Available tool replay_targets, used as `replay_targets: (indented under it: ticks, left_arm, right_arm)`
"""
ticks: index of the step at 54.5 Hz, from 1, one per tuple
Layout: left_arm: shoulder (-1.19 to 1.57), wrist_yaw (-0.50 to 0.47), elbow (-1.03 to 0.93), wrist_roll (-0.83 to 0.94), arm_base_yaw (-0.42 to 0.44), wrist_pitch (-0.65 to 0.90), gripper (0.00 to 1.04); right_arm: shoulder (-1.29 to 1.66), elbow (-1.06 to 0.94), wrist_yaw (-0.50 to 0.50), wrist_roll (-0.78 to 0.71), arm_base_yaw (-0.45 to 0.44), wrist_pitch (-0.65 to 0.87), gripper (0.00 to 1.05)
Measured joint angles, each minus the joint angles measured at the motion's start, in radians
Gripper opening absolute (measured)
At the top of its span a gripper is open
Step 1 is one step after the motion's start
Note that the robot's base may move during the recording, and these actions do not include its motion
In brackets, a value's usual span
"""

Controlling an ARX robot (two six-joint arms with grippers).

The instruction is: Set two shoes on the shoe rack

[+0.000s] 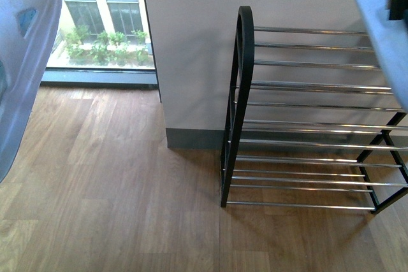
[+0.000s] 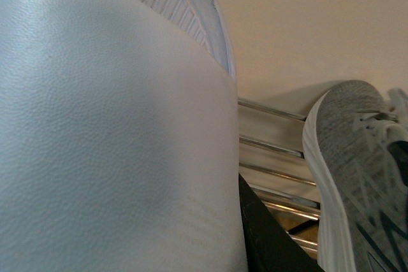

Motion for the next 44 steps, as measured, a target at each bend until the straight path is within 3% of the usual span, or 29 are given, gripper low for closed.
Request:
replay_targets:
  ticks: [20,44]
  left_arm:
    - [0.000,0.000,0.000,0.000,0.000,0.000,0.02]
    - [0.000,0.000,0.000,0.000,0.000,0.000,0.02]
  right_arm:
    - [0.444,0.395,0.092,-0.087,-0.078,-0.121,0.02]
    - [0.645,0.636,0.203,-0.203,-0.115,-0.172,0.02]
